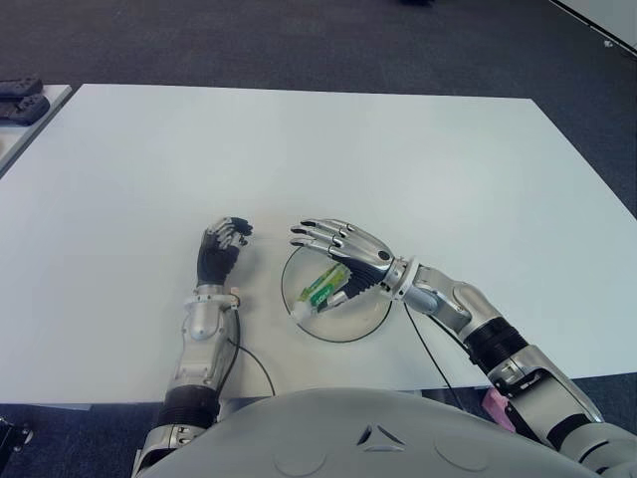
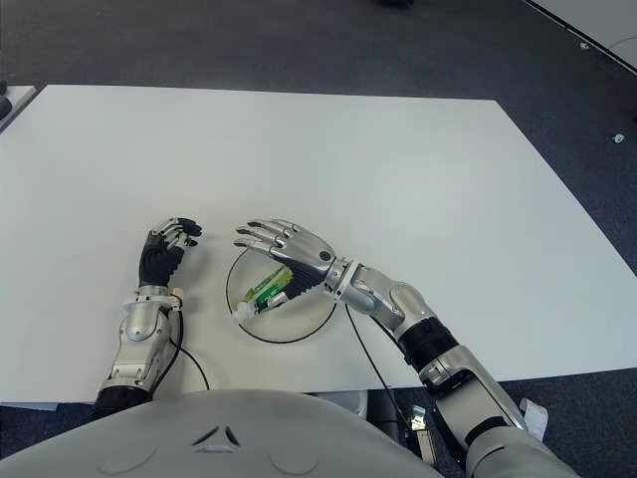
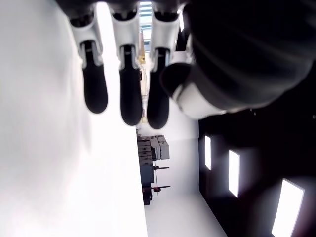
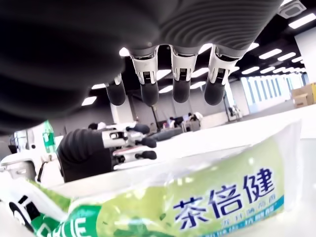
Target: Put the toothpaste on the table into the plate.
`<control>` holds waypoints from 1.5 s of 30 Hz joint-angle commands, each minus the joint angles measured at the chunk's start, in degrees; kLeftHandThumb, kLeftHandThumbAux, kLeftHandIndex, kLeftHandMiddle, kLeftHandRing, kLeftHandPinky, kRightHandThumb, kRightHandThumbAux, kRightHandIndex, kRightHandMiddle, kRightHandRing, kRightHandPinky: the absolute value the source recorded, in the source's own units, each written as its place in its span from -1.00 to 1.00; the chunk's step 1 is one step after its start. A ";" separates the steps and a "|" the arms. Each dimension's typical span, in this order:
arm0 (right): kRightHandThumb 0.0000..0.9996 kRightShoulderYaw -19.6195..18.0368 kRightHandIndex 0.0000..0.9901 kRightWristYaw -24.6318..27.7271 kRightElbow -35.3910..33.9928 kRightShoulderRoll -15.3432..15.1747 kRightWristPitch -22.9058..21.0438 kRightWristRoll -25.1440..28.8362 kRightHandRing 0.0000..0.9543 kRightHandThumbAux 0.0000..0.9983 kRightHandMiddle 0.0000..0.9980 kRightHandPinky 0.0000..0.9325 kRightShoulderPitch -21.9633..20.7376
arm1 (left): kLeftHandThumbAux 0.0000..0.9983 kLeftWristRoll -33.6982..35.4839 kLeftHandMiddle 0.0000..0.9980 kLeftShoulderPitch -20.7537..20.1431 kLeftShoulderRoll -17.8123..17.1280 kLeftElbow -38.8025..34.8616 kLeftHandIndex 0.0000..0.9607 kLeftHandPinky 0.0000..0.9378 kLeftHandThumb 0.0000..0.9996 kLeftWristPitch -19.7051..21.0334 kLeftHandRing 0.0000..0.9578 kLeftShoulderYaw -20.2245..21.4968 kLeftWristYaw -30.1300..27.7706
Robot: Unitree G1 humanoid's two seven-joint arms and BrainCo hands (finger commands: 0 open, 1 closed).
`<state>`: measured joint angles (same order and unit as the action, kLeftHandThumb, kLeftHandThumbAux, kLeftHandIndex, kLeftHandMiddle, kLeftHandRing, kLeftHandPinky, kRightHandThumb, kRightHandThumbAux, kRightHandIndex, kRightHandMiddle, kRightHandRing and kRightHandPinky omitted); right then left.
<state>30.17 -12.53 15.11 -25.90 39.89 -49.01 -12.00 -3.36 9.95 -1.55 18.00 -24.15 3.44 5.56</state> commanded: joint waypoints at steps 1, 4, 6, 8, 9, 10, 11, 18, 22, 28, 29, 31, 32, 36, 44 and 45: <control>-0.97 -2.80 -1.00 -4.29 -0.94 1.14 -1.91 0.53 -1.00 -0.10 -1.00 -1.00 2.25 | 0.45 -0.10 -0.09 0.18 -0.11 1.77 -0.11 -0.05 0.43 0.45 -0.08 -0.10 -0.31; -0.94 -4.18 -1.00 -6.16 -1.20 1.77 -1.80 1.34 -1.00 -0.03 -1.00 -1.00 3.01 | 0.45 -0.16 -0.09 0.10 -0.17 2.05 -0.11 -0.06 0.43 0.05 -0.08 -0.09 -0.30; -0.90 -5.45 -1.00 -7.18 -0.83 2.86 -0.93 3.99 -1.00 0.05 -1.00 -1.00 3.68 | 0.45 -0.24 -0.10 0.07 -0.23 2.23 -0.11 -0.06 0.43 -0.34 -0.08 -0.09 -0.28; -0.87 -7.00 -1.00 -7.70 0.32 4.15 0.92 8.68 -1.00 0.10 -1.00 -1.00 4.41 | 0.45 -0.18 -0.10 0.03 -0.27 2.33 -0.11 -0.05 0.43 -0.45 -0.08 -0.06 -0.31; -0.86 -7.58 -1.00 -7.81 0.89 4.67 1.73 10.70 -1.00 0.16 -1.00 -1.00 4.69 | 0.45 -0.13 -0.10 0.00 -0.27 2.38 -0.11 -0.05 0.43 -0.46 -0.08 -0.04 -0.33; -0.86 -8.36 -1.00 -8.21 1.57 5.63 2.64 13.17 -1.00 0.18 -1.00 -1.00 5.14 | 0.45 -0.01 -0.10 0.00 -0.27 2.41 -0.11 -0.04 0.44 -0.50 -0.08 -0.02 -0.42; -0.87 -8.87 -1.00 -8.41 2.02 6.27 3.25 14.65 -1.00 0.24 -1.00 -1.00 5.41 | 0.45 0.07 -0.10 0.01 -0.27 2.44 -0.11 -0.05 0.44 -0.53 -0.08 0.00 -0.48; -0.95 -12.21 -1.00 -6.03 0.24 8.75 2.58 21.77 -1.00 0.47 -1.00 -0.95 8.08 | 0.45 0.21 -0.09 0.15 -0.30 2.17 -0.11 -0.05 0.43 -0.54 -0.08 0.01 -0.60; -0.94 -15.62 -0.92 -6.84 -1.86 12.04 2.48 27.93 -0.96 0.60 -0.94 -0.88 11.46 | 0.45 0.46 -0.09 0.19 -0.39 2.17 -0.11 -0.04 0.43 -0.77 -0.08 0.04 -0.89; -0.67 -19.79 -0.63 -10.08 -1.77 16.41 3.15 28.84 -0.73 0.70 -0.68 -0.62 12.85 | 0.45 0.41 -0.10 0.15 -0.51 2.27 -0.11 -0.03 0.43 -1.01 -0.08 0.12 -0.94; -0.65 -20.98 -0.61 -10.73 0.23 17.23 4.42 30.44 -0.71 0.70 -0.66 -0.60 12.47 | 0.45 0.40 -0.10 0.14 -0.53 2.26 -0.11 -0.03 0.43 -1.03 -0.08 0.13 -0.94; -0.59 -23.23 -0.54 -11.78 3.89 18.76 6.69 33.56 -0.66 0.72 -0.61 -0.58 11.88 | 0.45 0.37 -0.09 0.13 -0.56 2.20 -0.11 -0.03 0.43 -1.07 -0.08 0.12 -0.92; -0.49 -24.32 -0.44 -12.54 5.50 19.51 7.51 34.31 -0.60 0.74 -0.54 -0.54 11.58 | 0.45 0.33 -0.09 0.14 -0.56 2.13 -0.11 -0.03 0.43 -1.09 -0.07 0.09 -0.90; 0.16 -26.91 -0.24 -13.62 7.59 22.18 8.25 35.95 -0.48 0.54 -0.42 -0.43 11.77 | 0.45 0.60 -0.09 0.04 -0.64 2.08 -0.11 -0.03 0.43 -1.21 -0.07 0.09 -1.30; 0.39 -30.76 -0.16 -9.42 13.33 24.01 10.88 44.18 -0.36 0.47 -0.30 -0.31 12.84 | 0.45 -0.10 -0.08 -0.33 -0.91 2.53 -0.11 -0.01 0.43 -1.48 -0.05 0.06 -0.84; 0.39 -31.28 -0.15 -9.00 14.43 24.11 11.00 44.71 -0.34 0.46 -0.27 -0.29 12.69 | 0.45 -0.15 -0.08 -0.35 -0.92 2.53 -0.11 -0.01 0.43 -1.52 -0.05 0.04 -0.82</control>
<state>0.77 -23.02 26.01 -2.06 50.32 -7.58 0.04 -3.30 9.65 -2.16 19.05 -26.12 3.54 5.08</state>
